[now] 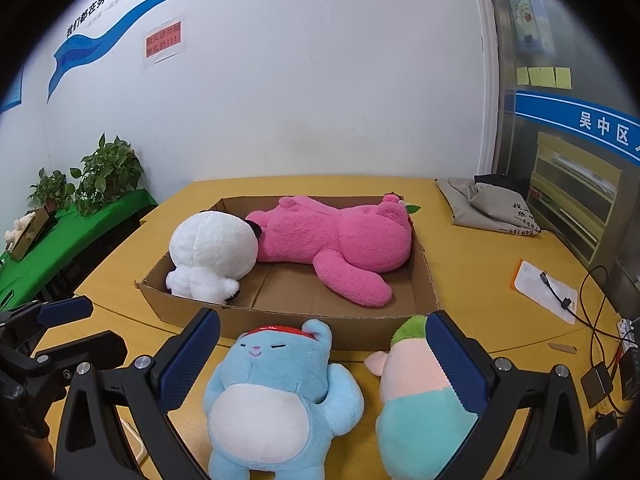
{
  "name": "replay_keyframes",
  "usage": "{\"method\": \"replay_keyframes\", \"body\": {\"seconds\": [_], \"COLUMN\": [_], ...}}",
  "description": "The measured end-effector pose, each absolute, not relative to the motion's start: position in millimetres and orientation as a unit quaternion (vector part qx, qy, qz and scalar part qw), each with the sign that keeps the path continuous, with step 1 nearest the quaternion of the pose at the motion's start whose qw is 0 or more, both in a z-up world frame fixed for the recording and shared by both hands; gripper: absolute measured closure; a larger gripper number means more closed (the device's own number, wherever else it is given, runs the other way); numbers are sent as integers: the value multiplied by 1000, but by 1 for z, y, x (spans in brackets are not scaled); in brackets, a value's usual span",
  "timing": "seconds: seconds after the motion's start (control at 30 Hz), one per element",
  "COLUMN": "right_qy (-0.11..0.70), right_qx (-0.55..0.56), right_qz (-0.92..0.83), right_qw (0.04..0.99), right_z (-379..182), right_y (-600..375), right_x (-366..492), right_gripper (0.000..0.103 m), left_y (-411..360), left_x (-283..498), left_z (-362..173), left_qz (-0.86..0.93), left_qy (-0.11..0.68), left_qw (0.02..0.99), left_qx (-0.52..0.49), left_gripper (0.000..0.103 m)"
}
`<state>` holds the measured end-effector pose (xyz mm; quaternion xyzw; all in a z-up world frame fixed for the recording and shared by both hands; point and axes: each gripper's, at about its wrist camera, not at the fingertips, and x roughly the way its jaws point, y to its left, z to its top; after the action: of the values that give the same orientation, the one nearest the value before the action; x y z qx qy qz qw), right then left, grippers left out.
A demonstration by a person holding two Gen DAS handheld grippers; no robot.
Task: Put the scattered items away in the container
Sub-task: 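Open both grippers and withdraw toward the light-blue bear, then close both grippers on the light-blue bear's body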
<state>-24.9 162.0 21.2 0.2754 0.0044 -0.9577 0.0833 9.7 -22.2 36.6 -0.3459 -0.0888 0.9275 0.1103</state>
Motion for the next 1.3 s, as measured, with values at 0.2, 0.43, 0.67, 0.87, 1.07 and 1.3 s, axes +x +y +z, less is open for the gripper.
{"method": "replay_keyframes", "body": {"seconds": [0.2, 0.43, 0.67, 0.87, 1.07, 1.3], "right_qy": [5, 55, 13, 3, 52, 134], "right_qx": [308, 387, 397, 382, 375, 359], "right_qz": [-945, -903, -878, -875, -870, -855], "right_qw": [110, 179, 266, 297, 317, 349], "right_z": [-11, -81, -105, -105, -99, -125], "right_y": [171, 134, 107, 92, 90, 59], "right_x": [-31, -35, -28, -11, -3, -3], "right_gripper": [0, 11, 13, 12, 11, 0], "left_y": [-37, -53, -77, -88, -75, -70], "left_x": [-4, -23, -18, -22, -32, -38], "left_z": [4, -54, -73, -78, -82, -92], "left_qz": [909, 875, 867, 857, 839, 821], "left_qy": [-115, -154, -173, -179, -199, -215], "left_qw": [124, 138, 120, 136, 191, 210], "left_qx": [-380, -439, -452, -463, -469, -485], "left_gripper": [0, 0, 1, 4, 4, 9]}}
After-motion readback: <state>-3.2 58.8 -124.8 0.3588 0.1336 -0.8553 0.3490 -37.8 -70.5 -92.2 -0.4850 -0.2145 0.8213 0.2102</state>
